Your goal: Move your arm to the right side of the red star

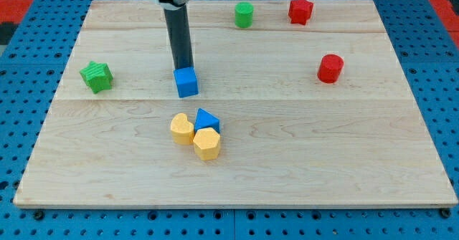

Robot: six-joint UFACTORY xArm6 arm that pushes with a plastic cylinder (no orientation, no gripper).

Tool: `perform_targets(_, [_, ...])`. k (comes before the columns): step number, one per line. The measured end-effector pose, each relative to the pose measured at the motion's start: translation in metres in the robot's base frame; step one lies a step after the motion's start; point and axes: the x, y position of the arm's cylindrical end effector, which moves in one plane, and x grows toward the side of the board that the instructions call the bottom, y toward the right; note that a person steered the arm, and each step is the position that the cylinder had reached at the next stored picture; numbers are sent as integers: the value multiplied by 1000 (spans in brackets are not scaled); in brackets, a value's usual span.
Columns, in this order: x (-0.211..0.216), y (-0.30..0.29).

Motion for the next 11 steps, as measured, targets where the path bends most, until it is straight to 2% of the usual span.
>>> perform_targets(2, [75,-3])
perform_targets(3, [70,-2])
perform_targets(4, [30,26])
perform_targets(6, [-65,162])
perform_targets(7, [-83,211])
perform_targets(8, [-120,268])
perform_targets(9, [-156,288])
perform_targets(10, [-175,256])
perform_targets(11, [-172,204])
